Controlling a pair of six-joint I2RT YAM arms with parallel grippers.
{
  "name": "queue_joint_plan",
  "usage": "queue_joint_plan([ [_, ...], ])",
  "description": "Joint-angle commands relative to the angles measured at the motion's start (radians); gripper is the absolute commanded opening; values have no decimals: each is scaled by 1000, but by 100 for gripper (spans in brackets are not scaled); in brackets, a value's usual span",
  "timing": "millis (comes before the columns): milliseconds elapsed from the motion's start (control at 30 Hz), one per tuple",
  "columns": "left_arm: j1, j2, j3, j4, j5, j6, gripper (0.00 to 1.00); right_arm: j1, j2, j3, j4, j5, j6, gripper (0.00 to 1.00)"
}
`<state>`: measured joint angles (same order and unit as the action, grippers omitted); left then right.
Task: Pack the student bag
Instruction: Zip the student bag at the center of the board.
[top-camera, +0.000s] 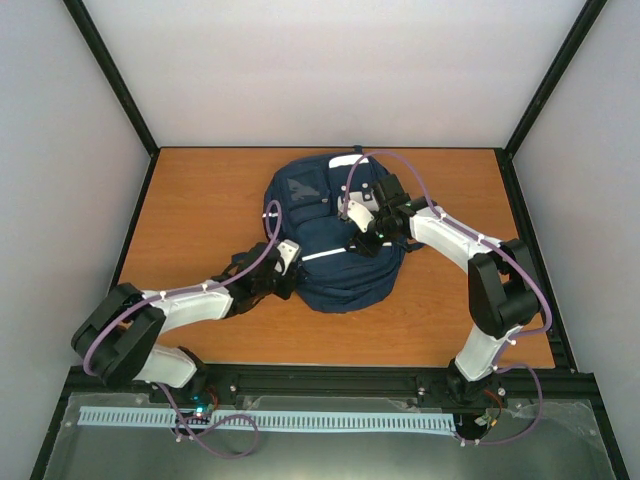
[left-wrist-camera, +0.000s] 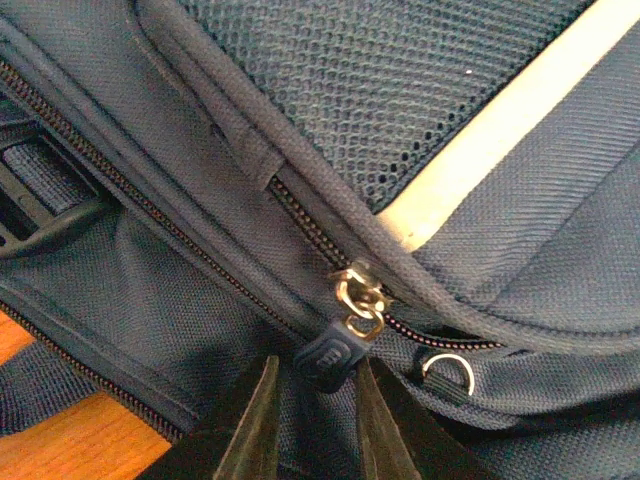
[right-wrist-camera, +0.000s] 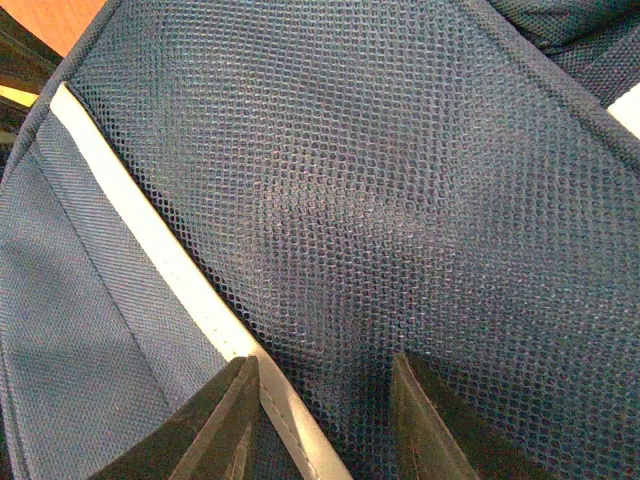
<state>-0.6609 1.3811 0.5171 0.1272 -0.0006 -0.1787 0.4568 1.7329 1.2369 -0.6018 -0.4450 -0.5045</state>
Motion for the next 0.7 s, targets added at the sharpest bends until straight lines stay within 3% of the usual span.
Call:
queue_joint_plan([
  [0,4,19,35,37,-9,34,22,2,22,-12,-10,6,-6,37],
  [367,-5,-78,33,-36,-20,-17,1,0,22,-12,-13,4,-6,36],
  [600,-28,-117,73,-193,-54,-104,1,1,25,-10,-14,2,-4,36],
  [667,-35,-116,70,-204,-98,-102,7,1,25,-10,-13,1,-3,36],
])
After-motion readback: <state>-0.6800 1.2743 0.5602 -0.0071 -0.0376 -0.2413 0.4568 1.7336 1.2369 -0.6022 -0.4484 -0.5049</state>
